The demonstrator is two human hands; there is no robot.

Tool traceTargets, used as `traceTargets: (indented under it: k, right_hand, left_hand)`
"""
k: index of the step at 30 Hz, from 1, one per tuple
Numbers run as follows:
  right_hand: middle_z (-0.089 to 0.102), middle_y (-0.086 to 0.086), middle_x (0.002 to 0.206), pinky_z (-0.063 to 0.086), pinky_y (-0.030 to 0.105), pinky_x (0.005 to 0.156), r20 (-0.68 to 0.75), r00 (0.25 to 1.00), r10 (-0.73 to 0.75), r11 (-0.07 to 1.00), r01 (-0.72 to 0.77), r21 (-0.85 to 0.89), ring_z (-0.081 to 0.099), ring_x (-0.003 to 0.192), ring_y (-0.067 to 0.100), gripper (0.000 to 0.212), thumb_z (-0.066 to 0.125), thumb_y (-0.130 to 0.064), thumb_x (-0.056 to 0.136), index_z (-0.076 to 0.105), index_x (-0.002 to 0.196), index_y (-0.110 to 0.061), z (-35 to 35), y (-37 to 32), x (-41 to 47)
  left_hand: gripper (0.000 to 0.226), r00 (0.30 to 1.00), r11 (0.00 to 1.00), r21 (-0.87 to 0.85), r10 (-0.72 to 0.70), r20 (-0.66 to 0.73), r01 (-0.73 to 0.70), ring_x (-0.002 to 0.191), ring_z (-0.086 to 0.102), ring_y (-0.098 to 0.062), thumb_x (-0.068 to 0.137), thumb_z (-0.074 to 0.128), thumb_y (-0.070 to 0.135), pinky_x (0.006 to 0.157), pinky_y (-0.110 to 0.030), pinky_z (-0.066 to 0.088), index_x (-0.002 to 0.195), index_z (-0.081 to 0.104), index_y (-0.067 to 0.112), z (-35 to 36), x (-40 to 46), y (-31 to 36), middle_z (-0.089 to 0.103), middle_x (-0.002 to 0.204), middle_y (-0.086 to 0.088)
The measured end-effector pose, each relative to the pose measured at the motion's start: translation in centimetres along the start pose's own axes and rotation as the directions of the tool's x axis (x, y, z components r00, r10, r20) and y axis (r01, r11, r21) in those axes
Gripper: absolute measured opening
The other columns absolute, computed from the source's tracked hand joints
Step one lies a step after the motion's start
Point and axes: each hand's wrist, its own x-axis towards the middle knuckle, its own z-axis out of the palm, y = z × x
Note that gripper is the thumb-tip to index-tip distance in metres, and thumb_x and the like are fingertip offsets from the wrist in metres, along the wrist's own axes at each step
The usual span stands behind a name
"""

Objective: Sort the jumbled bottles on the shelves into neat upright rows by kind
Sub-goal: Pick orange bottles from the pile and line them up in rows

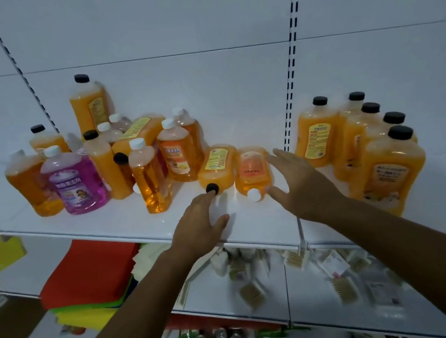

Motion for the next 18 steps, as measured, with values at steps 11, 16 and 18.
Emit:
traceTargets:
  k: [11,16,18]
  right_hand:
    - [0.036,0.003,0.151,0.035,0.044,0.11,0.099,0.994,-0.047,0.999,0.048,-0.004,0.034,0.137,0.027,0.058,0.057,-0.041,0.09,0.039,0.141,-0.022,5.7,1.3,8.2]
    - [0.046,-0.001,0.143,0.039,0.048,0.108,0.163,0.983,-0.089,0.996,0.084,0.039,0.042,0.131,0.025,0.062,0.065,-0.039,0.086,0.038,0.14,-0.023,8.1,1.1,10.1]
    - [0.043,-0.001,0.146,0.033,0.045,0.112,0.169,0.979,-0.112,0.993,0.118,-0.027,0.039,0.134,0.024,0.069,0.068,-0.038,0.085,0.034,0.142,-0.023,8.7,1.0,10.3]
  left_hand:
    - [0.053,0.971,0.994,-0.064,-0.095,-0.22,0.083,0.1,0.06,-0.017,0.079,0.073,0.047,0.08,-0.038,0.055,0.119,0.049,0.022,2.2,7.1,-1.3,0.059,0.118,0.0]
    - [0.031,0.951,0.997,-0.075,-0.021,-0.308,-0.002,0.089,0.057,-0.005,0.082,0.07,0.048,0.073,-0.019,0.052,0.1,0.055,0.028,2.9,7.7,-1.5,0.061,0.103,0.009]
    - [0.028,0.946,0.997,-0.081,-0.009,-0.324,-0.018,0.087,0.054,-0.003,0.08,0.069,0.048,0.072,-0.009,0.04,0.091,0.056,0.026,2.4,7.6,-1.6,0.061,0.098,0.01]
